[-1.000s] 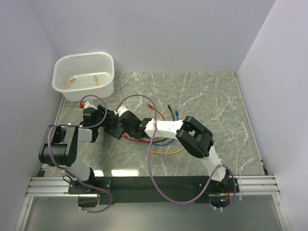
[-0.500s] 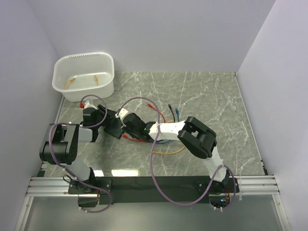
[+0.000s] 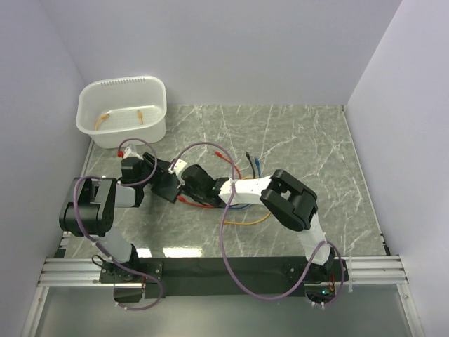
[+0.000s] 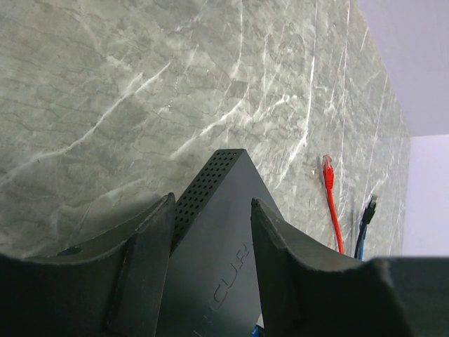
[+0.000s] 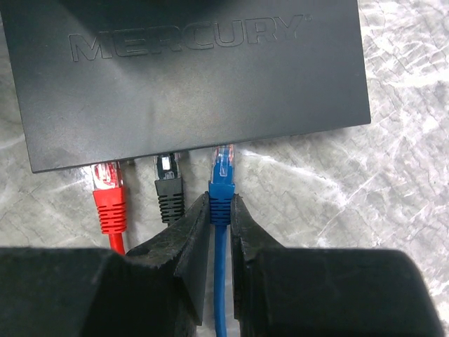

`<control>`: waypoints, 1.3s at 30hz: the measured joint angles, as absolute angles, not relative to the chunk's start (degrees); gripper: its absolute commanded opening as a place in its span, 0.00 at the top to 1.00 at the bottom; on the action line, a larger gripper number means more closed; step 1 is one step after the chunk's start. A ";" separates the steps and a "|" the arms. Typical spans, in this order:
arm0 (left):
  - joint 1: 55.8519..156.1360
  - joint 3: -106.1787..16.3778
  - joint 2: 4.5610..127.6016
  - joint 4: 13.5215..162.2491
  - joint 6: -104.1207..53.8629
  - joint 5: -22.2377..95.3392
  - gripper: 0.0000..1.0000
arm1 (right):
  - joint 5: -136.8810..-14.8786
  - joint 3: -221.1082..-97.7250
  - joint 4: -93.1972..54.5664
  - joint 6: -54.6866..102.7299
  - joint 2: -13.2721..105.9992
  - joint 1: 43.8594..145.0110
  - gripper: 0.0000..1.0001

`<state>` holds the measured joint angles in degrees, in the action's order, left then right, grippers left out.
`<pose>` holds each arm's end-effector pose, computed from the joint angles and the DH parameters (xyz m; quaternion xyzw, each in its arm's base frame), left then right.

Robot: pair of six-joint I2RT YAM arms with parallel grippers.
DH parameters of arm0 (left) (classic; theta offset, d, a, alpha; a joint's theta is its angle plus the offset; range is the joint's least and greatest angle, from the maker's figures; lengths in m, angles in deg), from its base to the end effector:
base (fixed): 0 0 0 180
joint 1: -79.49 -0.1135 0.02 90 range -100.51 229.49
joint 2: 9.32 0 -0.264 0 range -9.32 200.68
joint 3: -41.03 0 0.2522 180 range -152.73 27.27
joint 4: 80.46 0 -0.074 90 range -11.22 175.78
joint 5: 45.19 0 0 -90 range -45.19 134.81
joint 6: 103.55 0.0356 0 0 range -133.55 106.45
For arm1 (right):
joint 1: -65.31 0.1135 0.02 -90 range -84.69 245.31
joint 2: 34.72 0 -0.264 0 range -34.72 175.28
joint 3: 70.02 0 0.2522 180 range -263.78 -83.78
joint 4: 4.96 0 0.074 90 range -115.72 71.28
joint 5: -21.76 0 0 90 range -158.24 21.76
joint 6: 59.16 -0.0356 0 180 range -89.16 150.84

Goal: Insert the plug into the switch port

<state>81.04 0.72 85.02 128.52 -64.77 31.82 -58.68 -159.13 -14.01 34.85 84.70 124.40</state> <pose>0.2863 -0.0158 0.1266 -0.2969 0.7862 -0.3226 0.4355 0.2371 0.3846 0.1470 -0.4410 0.7863 0.1303 0.4127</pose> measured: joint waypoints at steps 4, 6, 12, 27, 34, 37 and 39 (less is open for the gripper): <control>81.12 0.72 85.02 128.68 -64.09 31.60 0.47 | -60.47 -159.13 -14.08 35.83 84.55 123.79 1.00; 81.43 0.66 85.09 128.76 -63.77 31.47 0.47 | -61.63 -159.13 -14.49 36.46 84.30 123.52 1.00; 82.83 -0.30 85.94 129.40 -63.35 30.57 0.47 | -65.67 -159.13 -16.20 37.49 83.45 122.85 1.00; 84.97 -0.48 87.84 132.94 -63.77 30.70 0.47 | -65.80 -159.62 -18.75 35.79 83.28 122.04 1.00; 86.00 3.46 86.38 137.77 -63.85 32.39 0.47 | -65.23 -159.59 -19.12 35.81 83.26 121.99 1.00; 86.70 5.79 84.98 139.69 -64.62 32.23 0.47 | -65.80 -159.37 -18.49 35.81 83.15 121.73 1.00; 88.97 7.78 84.45 140.65 -66.04 29.22 0.47 | -66.68 -159.11 -17.00 35.81 83.15 121.27 1.00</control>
